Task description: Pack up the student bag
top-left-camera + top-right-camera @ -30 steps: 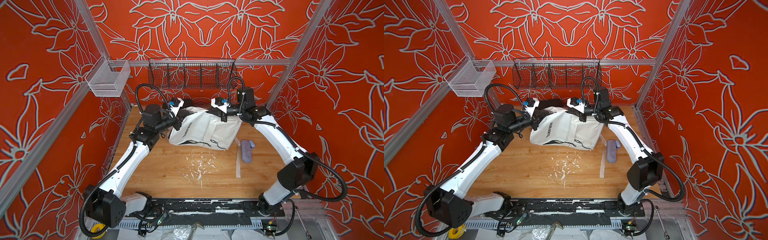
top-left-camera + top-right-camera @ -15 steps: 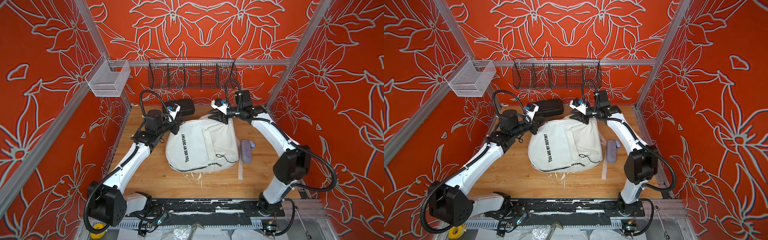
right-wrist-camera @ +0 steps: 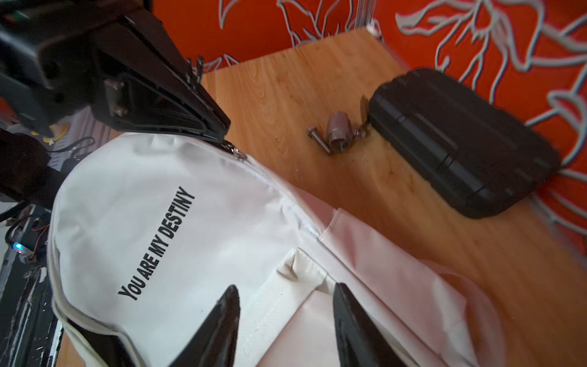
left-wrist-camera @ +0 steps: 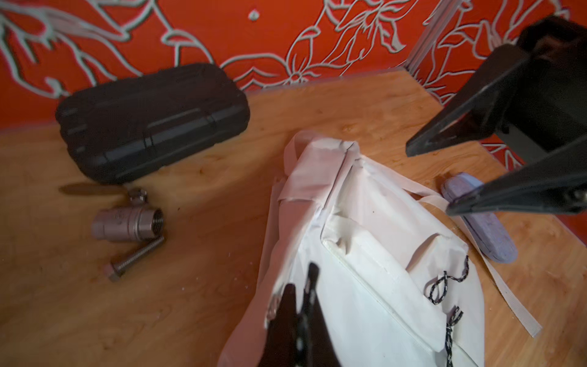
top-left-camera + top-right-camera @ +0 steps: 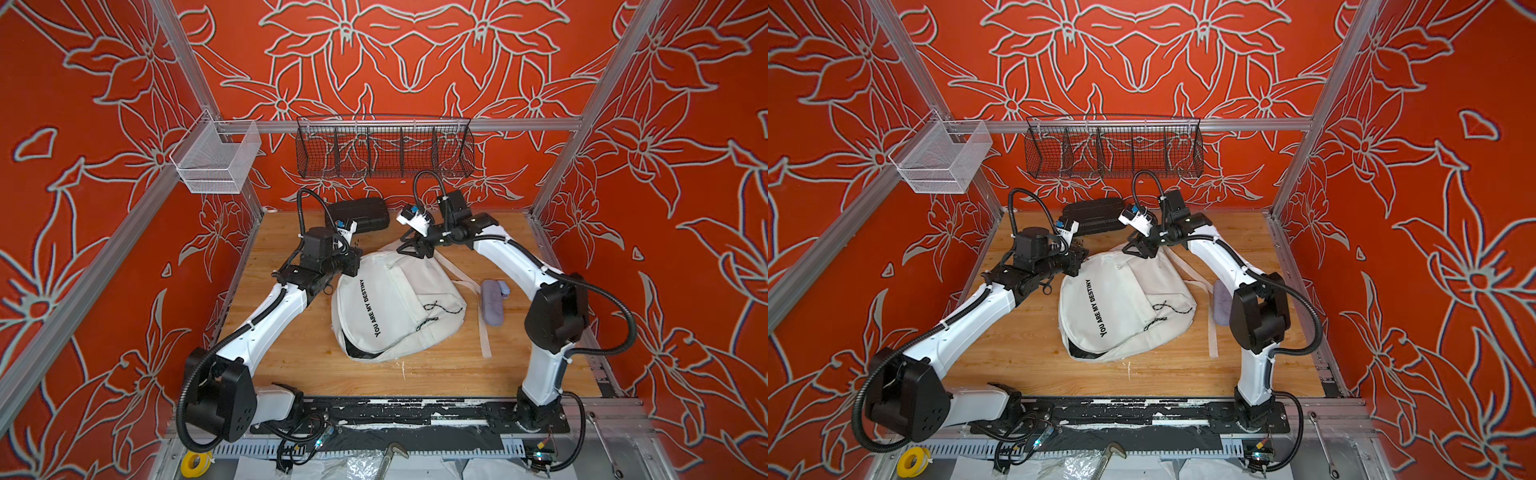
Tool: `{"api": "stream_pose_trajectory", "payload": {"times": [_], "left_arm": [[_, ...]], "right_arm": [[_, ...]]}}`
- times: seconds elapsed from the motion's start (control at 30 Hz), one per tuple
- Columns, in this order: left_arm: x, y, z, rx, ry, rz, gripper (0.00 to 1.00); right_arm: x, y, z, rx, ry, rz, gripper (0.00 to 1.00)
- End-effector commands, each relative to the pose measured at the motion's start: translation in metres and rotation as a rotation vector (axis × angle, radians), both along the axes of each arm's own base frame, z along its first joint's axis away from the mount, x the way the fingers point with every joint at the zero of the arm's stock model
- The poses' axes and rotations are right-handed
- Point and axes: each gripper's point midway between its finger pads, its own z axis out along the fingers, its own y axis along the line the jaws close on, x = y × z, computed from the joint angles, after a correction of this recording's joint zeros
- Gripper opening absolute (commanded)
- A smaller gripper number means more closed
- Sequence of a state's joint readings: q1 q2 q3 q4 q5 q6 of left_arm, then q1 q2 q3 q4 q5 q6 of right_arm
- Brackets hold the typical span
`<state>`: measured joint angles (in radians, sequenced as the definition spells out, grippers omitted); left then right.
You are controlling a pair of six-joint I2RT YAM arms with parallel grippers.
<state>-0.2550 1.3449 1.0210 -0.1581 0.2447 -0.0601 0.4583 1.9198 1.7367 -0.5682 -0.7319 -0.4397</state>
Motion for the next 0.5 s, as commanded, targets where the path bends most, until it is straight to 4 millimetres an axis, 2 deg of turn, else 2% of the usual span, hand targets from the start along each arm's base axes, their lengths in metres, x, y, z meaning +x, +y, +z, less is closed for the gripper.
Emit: {"api": "stream_pose_trajectory", "payload": {"times": [0.0,0.03,0.1,0.17,0.3,0.37,0.47], "left_arm": [[-0.001,0.007,-0.027,-0.047,0.138,0.117,0.00],[-0.001,0.008,-0.034,-0.058,0.158,0.133,0.00],[-0.001,0.007,-0.046,-0.080,0.190,0.149,0.00],[0.000,0.004,-0.056,-0.104,0.237,0.158,0.00],[0.002,-0.002,-0.070,-0.126,0.362,0.179,0.00],[0.002,0.000,-0.077,-0.120,0.418,0.212,0.00],[0.003,0.004,-0.076,-0.124,0.438,0.252,0.00]], "right_arm": [[0.001,-0.001,-0.056,-0.159,0.184,-0.179,0.54],[-0.001,-0.001,-0.069,-0.200,0.208,-0.203,0.57],[-0.005,0.000,-0.082,-0.213,0.254,-0.242,0.61],[-0.005,0.008,-0.078,-0.142,0.252,-0.253,0.62],[-0.012,0.032,-0.061,0.032,0.185,-0.158,0.62],[-0.010,0.035,-0.069,0.009,0.171,-0.174,0.62],[0.002,0.021,-0.094,-0.147,0.195,-0.274,0.63]]}}
